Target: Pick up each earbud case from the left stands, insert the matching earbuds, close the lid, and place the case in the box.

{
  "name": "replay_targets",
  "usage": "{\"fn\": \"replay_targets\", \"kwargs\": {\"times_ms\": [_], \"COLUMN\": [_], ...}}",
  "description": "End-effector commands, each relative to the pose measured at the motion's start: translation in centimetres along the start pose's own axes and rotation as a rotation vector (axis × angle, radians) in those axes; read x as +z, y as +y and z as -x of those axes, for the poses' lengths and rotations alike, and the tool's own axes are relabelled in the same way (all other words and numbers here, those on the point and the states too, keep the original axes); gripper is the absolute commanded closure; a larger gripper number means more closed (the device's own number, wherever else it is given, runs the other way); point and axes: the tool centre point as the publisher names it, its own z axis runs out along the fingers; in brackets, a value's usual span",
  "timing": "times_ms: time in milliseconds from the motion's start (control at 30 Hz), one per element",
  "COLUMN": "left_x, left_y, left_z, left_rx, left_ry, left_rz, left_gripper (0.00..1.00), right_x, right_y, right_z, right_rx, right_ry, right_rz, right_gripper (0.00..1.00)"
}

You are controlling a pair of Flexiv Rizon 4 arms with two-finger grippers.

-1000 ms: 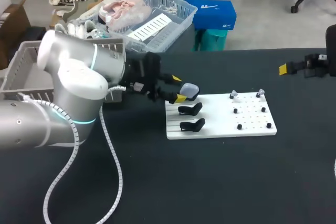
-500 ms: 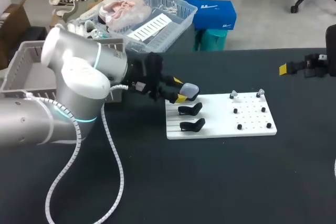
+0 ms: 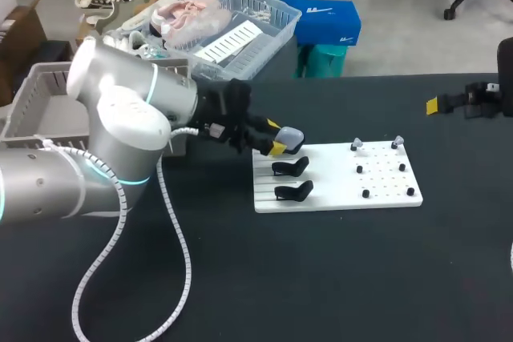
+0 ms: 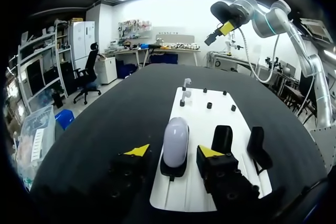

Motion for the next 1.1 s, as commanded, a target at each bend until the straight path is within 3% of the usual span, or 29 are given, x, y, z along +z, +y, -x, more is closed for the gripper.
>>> {"fn": "replay_targets", "kwargs": {"times_ms": [33,933,1100], "left_x": [0.29,0.29,0.30], "left_y": [0.25,0.15,0.15], "left_z": [-0.03,-0.23,-0.21], "left_rx": [-0.008,-0.012,-0.012], "left_ry": [0.002,-0.001,-0.004], "left_rz": [-0.001,-0.012,-0.012], "left_gripper": [0.45,0.56,0.64], "right_x": [-0.02,-0.02,-0.02], "right_y": [-0.04,-0.04,-0.04], "right_z": [-0.03,-0.03,-0.03], "right_rx": [-0.001,-0.001,-0.001], "right_ry": [0.000,0.000,0.000], "right_rz": [0.001,0.001,0.001], "right_gripper": [0.00,0.00,0.00]}}
